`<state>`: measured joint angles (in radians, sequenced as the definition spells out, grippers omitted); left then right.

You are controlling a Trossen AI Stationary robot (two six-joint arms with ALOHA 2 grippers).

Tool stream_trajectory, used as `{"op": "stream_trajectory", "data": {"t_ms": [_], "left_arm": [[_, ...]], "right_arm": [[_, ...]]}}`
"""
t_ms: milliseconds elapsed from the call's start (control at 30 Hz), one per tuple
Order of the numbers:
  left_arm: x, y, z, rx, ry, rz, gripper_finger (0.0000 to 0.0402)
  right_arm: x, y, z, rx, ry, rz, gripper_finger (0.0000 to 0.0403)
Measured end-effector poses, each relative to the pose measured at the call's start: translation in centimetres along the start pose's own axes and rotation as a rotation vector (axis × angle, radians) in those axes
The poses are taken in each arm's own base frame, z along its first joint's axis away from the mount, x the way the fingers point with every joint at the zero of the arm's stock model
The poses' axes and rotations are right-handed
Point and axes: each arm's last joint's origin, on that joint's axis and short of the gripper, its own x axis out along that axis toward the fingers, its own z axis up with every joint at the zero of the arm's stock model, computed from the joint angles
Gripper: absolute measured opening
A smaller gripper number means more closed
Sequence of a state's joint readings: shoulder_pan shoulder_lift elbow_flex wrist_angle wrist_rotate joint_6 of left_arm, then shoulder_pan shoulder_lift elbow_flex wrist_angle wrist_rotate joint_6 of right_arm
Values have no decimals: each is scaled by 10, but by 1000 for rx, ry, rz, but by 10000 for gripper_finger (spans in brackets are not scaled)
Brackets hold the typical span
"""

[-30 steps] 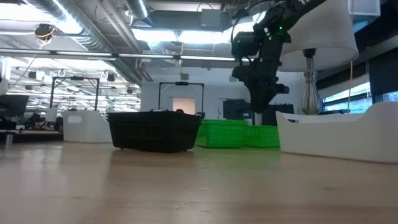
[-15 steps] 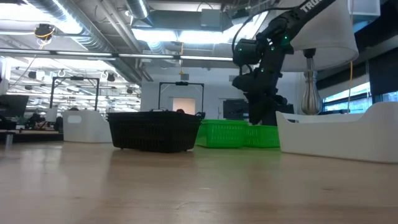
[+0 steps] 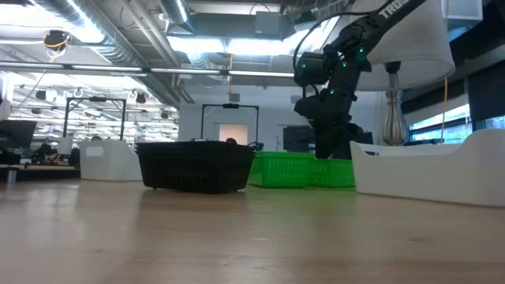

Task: Stack baskets by color
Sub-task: Stack the right green bin on the left green bins

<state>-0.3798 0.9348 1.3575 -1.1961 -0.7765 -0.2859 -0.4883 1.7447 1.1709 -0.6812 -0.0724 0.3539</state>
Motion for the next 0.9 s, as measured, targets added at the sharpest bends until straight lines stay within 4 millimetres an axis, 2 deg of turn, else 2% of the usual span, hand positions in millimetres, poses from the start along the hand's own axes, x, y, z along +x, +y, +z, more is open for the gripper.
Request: {"op": "stream_trajectory", "data": {"t_ms": [233, 400, 600, 733, 900], "left_arm": [[0, 0, 0, 0, 0, 0, 50], [0, 0, 0, 0, 0, 0, 50], [0, 0, 0, 0, 0, 0, 50], [0, 0, 0, -1, -1, 0, 50], [0, 0, 0, -1, 1, -7, 50]], "right_arm": [[27, 4, -3, -62, 72, -16, 79], [26, 5, 1, -88, 68, -41, 14], [-1, 16, 15, -244, 72, -127, 4], [-26, 35, 29, -402, 23, -114, 3], [-56, 66, 39, -684, -46, -83, 2]]}}
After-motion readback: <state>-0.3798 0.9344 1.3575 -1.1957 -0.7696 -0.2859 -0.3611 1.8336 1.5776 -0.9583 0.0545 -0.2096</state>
